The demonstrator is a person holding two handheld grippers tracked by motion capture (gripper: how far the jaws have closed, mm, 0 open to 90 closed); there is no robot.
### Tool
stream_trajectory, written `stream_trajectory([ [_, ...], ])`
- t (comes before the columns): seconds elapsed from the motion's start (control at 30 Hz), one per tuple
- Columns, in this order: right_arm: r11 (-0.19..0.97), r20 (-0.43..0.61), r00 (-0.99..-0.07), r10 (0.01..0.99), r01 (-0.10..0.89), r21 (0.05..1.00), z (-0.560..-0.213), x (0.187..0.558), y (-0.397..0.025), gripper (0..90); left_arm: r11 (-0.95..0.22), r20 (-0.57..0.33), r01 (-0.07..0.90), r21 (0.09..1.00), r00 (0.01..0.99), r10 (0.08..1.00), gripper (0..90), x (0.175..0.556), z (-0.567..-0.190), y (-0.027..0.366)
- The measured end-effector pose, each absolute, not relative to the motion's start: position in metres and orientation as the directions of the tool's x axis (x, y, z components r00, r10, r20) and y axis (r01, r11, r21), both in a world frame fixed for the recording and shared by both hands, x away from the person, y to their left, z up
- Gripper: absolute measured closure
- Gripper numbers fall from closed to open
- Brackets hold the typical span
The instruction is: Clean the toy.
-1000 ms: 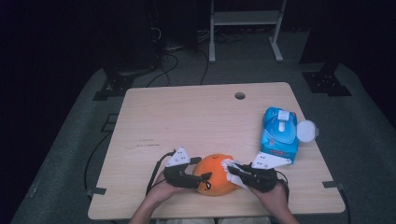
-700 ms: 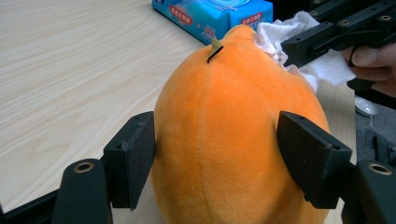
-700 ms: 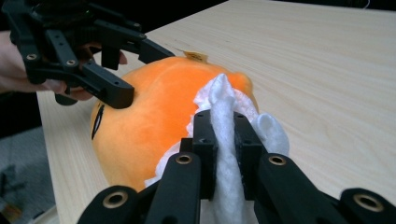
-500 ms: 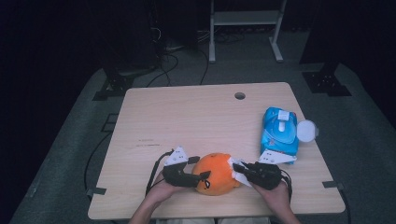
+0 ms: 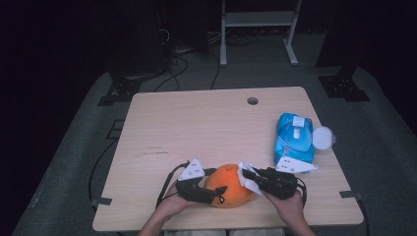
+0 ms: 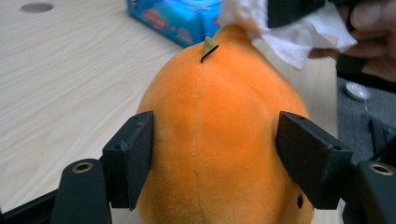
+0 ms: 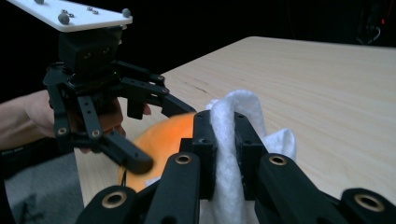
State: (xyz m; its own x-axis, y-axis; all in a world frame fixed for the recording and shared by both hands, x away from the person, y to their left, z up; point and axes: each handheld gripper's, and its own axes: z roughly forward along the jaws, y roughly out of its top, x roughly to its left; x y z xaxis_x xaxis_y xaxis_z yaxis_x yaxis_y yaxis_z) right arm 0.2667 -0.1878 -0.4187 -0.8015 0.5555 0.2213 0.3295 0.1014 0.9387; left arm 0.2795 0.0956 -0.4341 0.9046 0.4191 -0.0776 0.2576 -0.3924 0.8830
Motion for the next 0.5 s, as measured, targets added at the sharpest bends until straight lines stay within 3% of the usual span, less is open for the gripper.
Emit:
stream_trajectory([
  [0.1, 0.166, 0.159, -0.800, 0.579, 0.306, 0.937, -0.416, 0.266, -0.183, 81.2, -0.431, -0.024, 0.198, 0.880, 0.926, 0.376, 28.7, 0.272, -0.431, 0.088],
  [0.23, 0.175, 0.188, -0.774, 0.604, 0.360, 0.917, -0.424, 0.274, -0.190, 81.5, -0.423, -0.035, 0.206, 0.882, 0.926, 0.377, 26.4, 0.273, -0.430, 0.087],
  [0.33, 0.218, 0.163, -0.790, 0.591, 0.350, 0.911, -0.424, 0.271, -0.186, 81.5, -0.405, -0.128, 0.335, 0.851, 0.880, 0.458, 10.8, 0.285, -0.433, 0.087],
  [0.37, 0.218, 0.163, -0.790, 0.591, 0.350, 0.911, -0.424, 0.271, -0.186, 81.5, -0.405, -0.128, 0.335, 0.851, 0.880, 0.458, 11.2, 0.285, -0.433, 0.087],
  [0.43, 0.209, 0.179, -0.791, 0.585, 0.360, 0.909, -0.423, 0.273, -0.185, 81.5, -0.405, -0.144, 0.341, 0.849, 0.885, 0.443, 20.4, 0.286, -0.437, 0.086],
  [0.5, 0.202, 0.183, -0.787, 0.590, 0.363, 0.910, -0.423, 0.274, -0.185, 81.5, -0.433, -0.062, 0.274, 0.859, 0.894, 0.443, 25.4, 0.282, -0.431, 0.083],
])
